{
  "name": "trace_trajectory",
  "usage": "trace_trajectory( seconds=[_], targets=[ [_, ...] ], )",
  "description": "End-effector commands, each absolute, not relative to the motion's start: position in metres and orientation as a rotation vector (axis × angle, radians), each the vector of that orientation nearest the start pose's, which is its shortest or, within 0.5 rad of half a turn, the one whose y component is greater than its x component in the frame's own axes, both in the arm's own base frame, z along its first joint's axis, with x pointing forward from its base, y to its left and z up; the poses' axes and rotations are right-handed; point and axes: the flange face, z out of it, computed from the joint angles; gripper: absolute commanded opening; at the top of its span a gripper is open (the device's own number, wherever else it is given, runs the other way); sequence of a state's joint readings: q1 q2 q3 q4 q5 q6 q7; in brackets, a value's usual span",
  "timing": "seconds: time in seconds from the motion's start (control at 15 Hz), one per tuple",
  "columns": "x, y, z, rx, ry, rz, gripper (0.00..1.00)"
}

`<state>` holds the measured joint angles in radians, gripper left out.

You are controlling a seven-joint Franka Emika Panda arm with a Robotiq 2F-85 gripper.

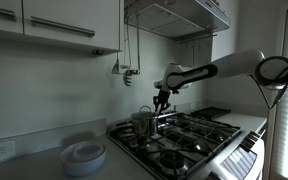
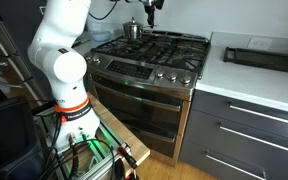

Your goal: Move the silver pot to the right

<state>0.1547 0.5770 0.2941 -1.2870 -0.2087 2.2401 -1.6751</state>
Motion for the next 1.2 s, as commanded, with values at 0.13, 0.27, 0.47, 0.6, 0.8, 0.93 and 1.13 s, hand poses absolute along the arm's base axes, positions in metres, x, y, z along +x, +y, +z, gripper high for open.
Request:
trace_trajectory(
  seconds=[0.13, 0.27, 0.47, 0.6, 0.8, 0.93, 1.13],
  targets=[
    [0.7, 0.265, 0.471, 1.312, 2.502, 0.401, 0.08],
    [0.701, 0.265, 0.472, 1.311, 2.495, 0.409, 0.42],
    [0.702, 0.266, 0.474, 1.305, 2.491, 0.415, 0.71],
    [0.701, 0.267, 0.476, 1.302, 2.491, 0.417, 0.87],
    [0.702, 0.269, 0.473, 1.3, 2.498, 0.414, 1.0],
    [0.703, 0.273, 0.47, 1.296, 2.509, 0.406, 1.0],
    [0.703, 0.277, 0.463, 1.289, 2.52, 0.395, 1.0]
  ],
)
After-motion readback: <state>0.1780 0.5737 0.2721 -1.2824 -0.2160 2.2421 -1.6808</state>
